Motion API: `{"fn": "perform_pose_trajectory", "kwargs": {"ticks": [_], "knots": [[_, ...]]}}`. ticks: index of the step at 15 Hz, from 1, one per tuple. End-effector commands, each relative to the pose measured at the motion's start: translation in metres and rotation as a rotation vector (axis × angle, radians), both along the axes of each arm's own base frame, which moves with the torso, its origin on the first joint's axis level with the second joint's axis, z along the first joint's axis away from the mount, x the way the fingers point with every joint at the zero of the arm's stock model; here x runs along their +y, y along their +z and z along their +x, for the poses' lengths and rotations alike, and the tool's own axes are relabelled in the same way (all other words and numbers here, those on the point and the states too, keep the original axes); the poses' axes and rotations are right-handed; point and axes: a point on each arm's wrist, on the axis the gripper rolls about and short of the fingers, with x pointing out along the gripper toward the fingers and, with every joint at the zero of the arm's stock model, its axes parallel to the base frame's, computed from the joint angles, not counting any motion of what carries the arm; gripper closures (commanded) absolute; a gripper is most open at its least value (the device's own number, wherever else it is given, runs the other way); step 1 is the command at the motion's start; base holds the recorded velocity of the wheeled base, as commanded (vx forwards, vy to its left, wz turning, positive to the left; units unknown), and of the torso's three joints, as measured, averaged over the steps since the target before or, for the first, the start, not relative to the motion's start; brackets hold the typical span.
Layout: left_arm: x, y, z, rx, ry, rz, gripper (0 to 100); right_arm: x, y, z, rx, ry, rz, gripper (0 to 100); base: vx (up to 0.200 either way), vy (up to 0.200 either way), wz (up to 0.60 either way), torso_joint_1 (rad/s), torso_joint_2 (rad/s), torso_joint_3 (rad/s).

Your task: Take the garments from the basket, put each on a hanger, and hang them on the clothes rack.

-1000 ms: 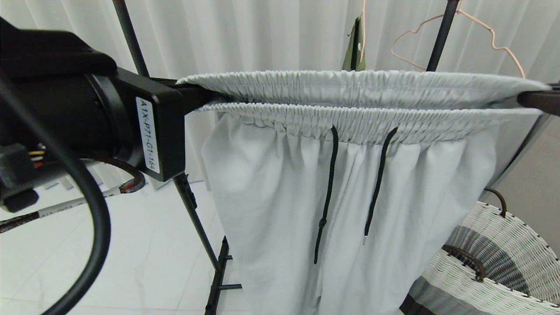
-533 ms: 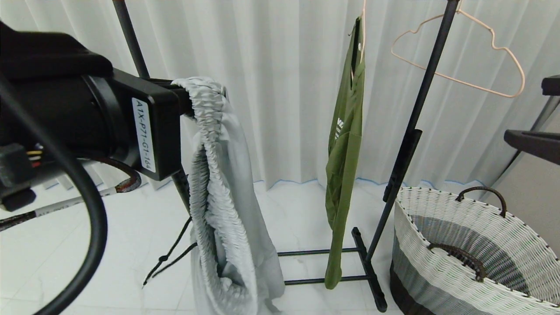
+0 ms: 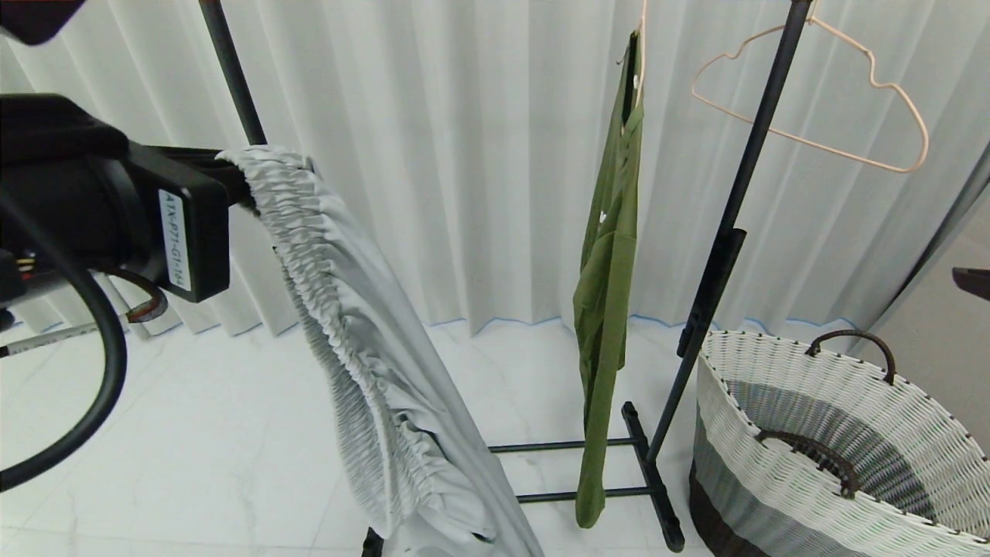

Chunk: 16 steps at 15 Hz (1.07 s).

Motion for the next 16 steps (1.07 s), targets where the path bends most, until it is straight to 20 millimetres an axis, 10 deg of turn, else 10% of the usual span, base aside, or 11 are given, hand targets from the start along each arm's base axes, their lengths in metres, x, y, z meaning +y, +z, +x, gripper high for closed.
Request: {"fn": "perform_pose_trajectory", "kwargs": {"ticks": [1, 16], "knots": [[0.019, -0.005, 0.001, 0.003, 0.085, 0.005, 100, -0.013, -0.004, 0.005, -0.005, -0.120, -0.058, 0, 0.000, 0.000, 0.00, 0.000, 0.00, 0.000], [0.042, -0.008, 0.003, -0.009, 0.161, 0.020, 100, -0.024, -0.024, 0.003, -0.017, -0.195, -0.121, 0, 0.000, 0.000, 0.00, 0.031, -0.09, -0.054]]}}
